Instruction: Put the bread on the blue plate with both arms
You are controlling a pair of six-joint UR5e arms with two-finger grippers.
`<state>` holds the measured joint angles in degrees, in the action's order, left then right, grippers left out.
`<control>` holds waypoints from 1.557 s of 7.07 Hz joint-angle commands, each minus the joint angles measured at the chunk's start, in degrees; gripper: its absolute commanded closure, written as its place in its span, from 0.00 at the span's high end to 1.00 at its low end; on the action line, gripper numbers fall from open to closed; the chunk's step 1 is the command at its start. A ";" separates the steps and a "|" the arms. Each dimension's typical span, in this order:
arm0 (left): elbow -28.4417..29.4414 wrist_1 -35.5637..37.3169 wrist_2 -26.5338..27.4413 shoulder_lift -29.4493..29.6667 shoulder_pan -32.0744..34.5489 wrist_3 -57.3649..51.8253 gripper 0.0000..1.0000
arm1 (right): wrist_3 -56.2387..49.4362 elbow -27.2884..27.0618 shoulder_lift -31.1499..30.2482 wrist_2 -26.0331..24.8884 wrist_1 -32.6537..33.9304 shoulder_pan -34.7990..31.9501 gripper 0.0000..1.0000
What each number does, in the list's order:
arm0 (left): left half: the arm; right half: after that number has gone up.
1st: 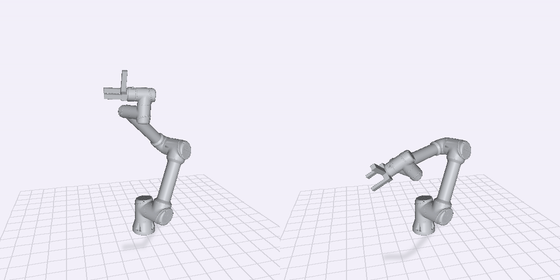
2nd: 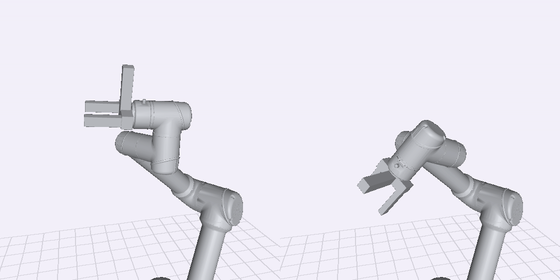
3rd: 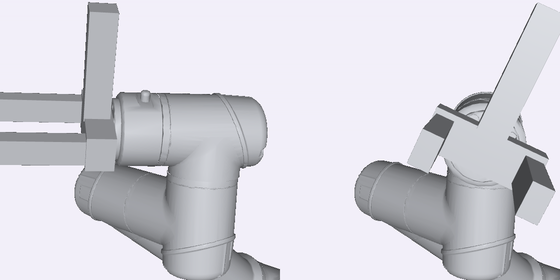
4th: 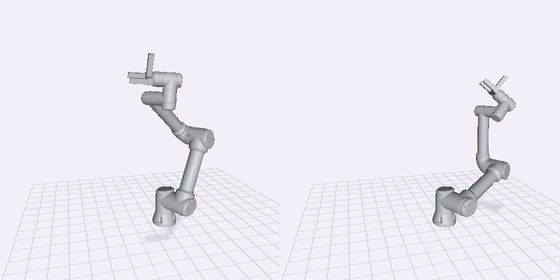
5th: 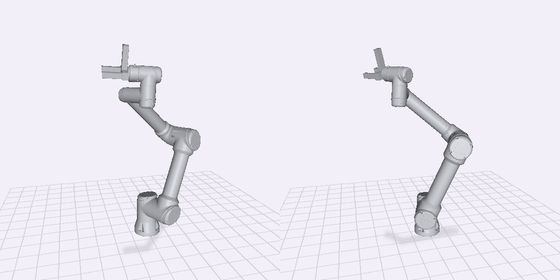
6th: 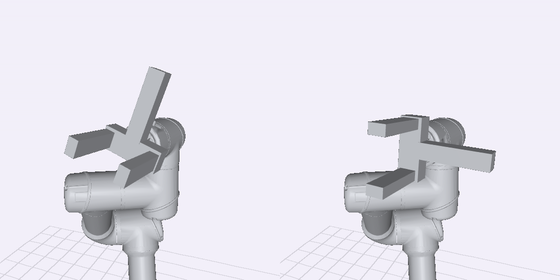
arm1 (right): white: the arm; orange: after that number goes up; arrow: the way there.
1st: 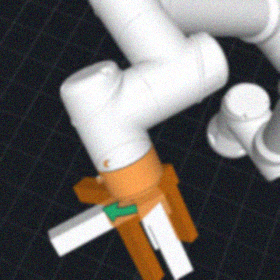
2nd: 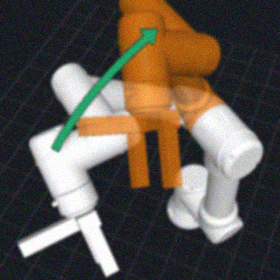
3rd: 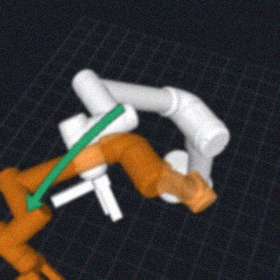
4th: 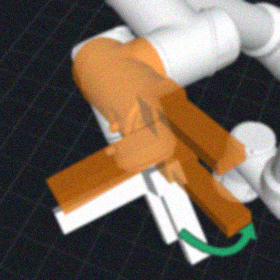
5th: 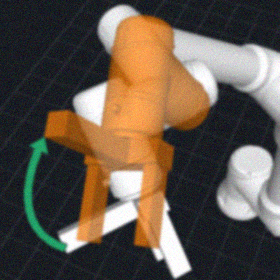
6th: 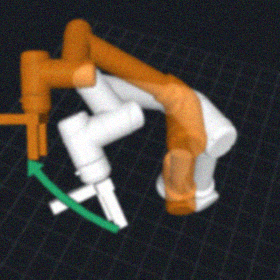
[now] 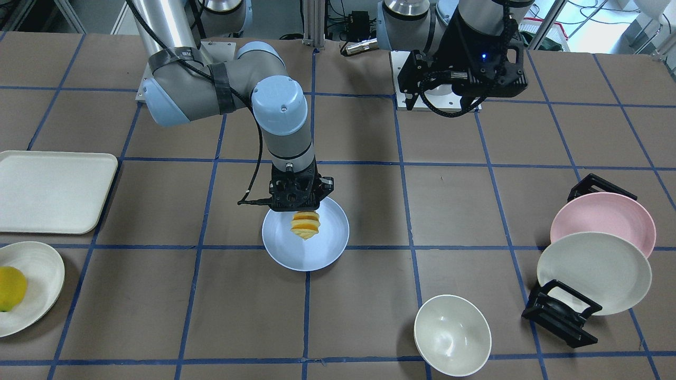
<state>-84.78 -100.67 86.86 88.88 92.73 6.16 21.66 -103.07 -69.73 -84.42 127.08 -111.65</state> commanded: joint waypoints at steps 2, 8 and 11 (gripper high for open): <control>0.06 0.30 0.41 -1.25 -0.27 -0.36 1.00 | -0.13 0.32 3.36 0.39 2.80 -0.05 0.00; 0.14 0.47 3.49 -3.10 -0.18 -0.36 1.00 | 0.14 1.20 5.40 -0.04 6.25 0.12 1.00; -0.12 0.47 3.40 -3.19 -0.27 -0.36 1.00 | 0.41 1.81 1.12 -1.53 4.59 2.30 1.00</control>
<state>-84.76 -100.19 90.26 85.74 92.50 5.80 22.12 -101.55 -65.84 -85.00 132.54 -110.62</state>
